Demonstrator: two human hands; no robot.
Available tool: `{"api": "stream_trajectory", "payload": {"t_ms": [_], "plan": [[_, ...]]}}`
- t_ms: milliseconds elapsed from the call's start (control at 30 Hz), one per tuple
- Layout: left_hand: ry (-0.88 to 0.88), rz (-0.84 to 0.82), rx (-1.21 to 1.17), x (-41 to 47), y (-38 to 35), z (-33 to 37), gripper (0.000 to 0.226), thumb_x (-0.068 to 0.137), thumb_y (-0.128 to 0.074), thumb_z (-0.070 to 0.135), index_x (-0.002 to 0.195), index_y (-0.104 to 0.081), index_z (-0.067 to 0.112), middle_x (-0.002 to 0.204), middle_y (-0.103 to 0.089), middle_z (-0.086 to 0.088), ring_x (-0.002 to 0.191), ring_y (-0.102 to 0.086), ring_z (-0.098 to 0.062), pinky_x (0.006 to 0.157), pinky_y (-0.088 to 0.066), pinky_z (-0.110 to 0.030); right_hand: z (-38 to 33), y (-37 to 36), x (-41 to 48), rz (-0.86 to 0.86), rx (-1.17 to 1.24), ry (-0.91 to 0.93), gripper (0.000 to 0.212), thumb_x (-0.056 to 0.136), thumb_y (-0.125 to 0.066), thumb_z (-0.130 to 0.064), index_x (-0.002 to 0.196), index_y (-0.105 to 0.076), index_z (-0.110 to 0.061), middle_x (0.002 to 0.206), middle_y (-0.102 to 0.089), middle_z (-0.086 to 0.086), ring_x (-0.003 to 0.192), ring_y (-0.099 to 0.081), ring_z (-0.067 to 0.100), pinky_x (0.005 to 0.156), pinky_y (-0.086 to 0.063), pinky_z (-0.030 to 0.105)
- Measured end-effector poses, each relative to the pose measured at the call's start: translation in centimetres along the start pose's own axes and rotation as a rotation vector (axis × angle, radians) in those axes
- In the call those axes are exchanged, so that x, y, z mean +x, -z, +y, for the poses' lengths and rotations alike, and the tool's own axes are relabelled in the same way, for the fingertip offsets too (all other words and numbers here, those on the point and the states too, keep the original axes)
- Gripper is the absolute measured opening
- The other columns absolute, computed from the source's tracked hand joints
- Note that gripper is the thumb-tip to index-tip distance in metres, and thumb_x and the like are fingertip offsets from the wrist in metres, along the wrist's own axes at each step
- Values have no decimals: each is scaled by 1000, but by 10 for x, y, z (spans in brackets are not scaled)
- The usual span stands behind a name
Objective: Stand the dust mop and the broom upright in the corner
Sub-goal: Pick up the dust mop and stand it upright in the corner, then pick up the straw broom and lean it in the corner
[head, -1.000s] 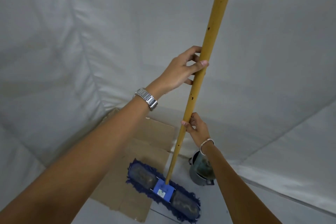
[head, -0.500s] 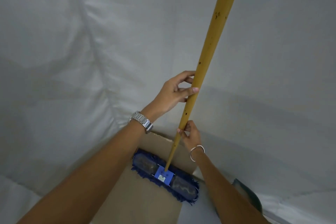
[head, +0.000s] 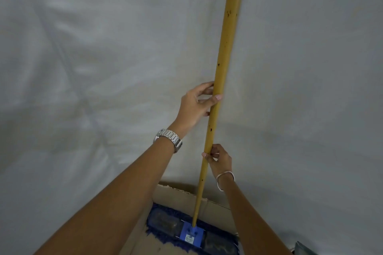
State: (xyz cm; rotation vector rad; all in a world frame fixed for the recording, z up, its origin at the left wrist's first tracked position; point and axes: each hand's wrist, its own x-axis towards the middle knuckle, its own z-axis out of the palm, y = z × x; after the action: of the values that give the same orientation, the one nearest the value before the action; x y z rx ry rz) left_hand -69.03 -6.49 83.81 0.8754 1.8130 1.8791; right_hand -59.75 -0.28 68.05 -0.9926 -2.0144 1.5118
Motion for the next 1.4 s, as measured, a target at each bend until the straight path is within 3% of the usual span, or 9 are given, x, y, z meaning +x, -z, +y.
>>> {"api": "stream_trajectory", "payload": {"t_ms": [133,300,433,567,700,833,933,1133,1400], "plan": [[18,49,-19,14,2,-12,33,75,-75,16,106,-66,10,98,-70,-6,86,-71,-20,68,-61,-43,7,0,11,18,-3,-7,20,75,-71,-13,88,-56,-19,86,-62,6,82,-60,23,78,-55,36],[-2,106,-99,11,-2,-22,19,72,-77,14,90,-69,17,87,-72,0,82,-72,-17,66,-61,-38,10,-3,8,38,14,-9,20,77,-70,-14,94,-58,-15,89,-63,6,84,-59,22,78,-55,33],[-84,111,-45,4,-2,-27,35,69,-79,11,101,-66,13,96,-71,-1,87,-71,-15,73,-60,-33,9,-4,6,49,6,-26,28,78,-68,-17,103,-58,-12,96,-63,7,90,-58,22,85,-54,37],[-152,105,127,-12,7,-34,54,68,-80,17,117,-59,13,112,-68,-6,102,-66,-15,88,-54,-25,11,2,-7,34,-59,-65,45,79,-67,-21,119,-47,-19,119,-56,7,107,-54,20,86,-47,31],[-143,34,367,-33,18,-39,62,78,-70,33,133,-46,18,131,-59,-6,120,-55,-18,100,-44,-31,8,23,-33,62,-146,-36,45,85,-59,-27,125,-42,-21,131,-50,8,114,-52,22,95,-47,39],[-157,-62,838,-63,20,-40,60,97,-35,37,147,-14,14,155,-24,-7,143,-22,-23,115,-20,-39,-5,59,-68,110,-421,72,47,91,-44,-37,133,-33,-20,141,-41,7,126,-43,24,103,-41,45],[-190,-47,1028,-92,2,-31,59,99,-25,35,147,-3,9,158,-7,-9,146,-5,-24,118,-3,-41,-22,96,-99,157,-579,143,51,93,-35,-42,138,-25,-22,149,-30,6,135,-30,24,111,-28,44],[-271,-52,1095,-161,-73,9,72,94,-1,50,145,-21,4,154,-23,-17,142,-22,-31,115,-14,-48,-49,194,-178,293,-793,160,56,91,-19,-50,140,-17,-25,153,-22,3,139,-21,22,115,-18,41],[-457,-140,1049,-254,-203,44,65,97,-7,47,145,-23,6,153,-25,-16,141,-23,-31,114,-6,-41,-13,336,-266,497,-1017,70,65,86,-7,-55,140,-18,-22,151,-26,6,139,-23,25,114,-17,42]]}}
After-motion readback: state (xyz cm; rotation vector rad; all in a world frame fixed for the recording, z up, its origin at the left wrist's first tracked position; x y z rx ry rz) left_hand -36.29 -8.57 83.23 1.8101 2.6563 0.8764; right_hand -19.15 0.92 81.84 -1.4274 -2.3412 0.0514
